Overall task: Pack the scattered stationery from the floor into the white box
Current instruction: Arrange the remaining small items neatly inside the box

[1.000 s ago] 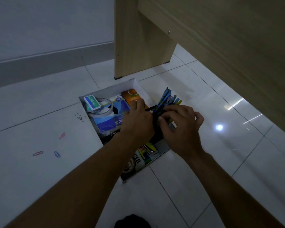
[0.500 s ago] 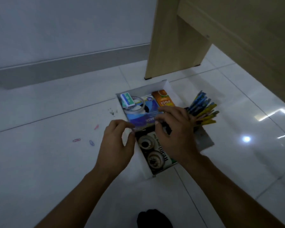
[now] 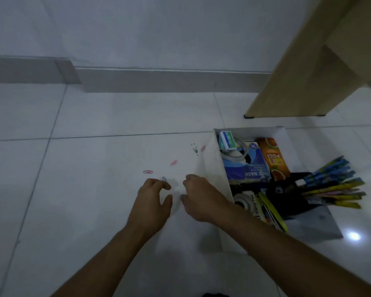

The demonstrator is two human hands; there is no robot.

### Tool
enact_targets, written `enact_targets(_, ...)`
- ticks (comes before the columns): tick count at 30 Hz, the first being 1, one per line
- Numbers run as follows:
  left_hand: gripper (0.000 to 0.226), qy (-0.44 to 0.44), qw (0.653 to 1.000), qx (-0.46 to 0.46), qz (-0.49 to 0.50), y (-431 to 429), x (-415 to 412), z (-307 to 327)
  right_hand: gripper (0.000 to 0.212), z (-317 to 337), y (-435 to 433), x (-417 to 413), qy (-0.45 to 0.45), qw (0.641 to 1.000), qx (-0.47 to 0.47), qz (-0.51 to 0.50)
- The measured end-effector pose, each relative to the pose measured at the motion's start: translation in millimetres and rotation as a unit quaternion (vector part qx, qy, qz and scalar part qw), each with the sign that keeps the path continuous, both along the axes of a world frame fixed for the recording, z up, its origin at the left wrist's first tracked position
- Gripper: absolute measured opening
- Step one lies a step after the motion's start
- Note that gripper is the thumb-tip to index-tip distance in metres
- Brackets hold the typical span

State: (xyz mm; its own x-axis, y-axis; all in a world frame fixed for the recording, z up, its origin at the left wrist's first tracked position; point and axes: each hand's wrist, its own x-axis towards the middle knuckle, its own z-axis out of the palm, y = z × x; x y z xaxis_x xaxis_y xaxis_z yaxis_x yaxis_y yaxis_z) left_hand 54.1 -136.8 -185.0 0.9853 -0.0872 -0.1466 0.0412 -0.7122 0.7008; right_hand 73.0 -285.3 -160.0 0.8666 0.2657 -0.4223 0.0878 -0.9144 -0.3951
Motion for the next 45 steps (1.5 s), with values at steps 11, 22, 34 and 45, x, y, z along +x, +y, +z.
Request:
enact_targets(11,0.045,0.05,0.996,0.031,0.069,19,32,-39,0.045,-39,38,91,-0.031,0.996,-0.079,0.037)
enact_targets(22,0.031,-0.028,0.992,0.105,0.062,1,59,-70,0.022,-59,28,101,-0.027,0.995,-0.095,0.007)
enact_targets(34,0.021,0.021,0.994,0.054,0.092,10,73,-62,0.03,-62,23,73,0.009,0.995,-0.084,0.046)
enact_targets(45,0.031,0.039,0.945,0.31,-0.093,1,53,-52,0.031,-60,25,44,0.029,0.997,-0.069,0.035)
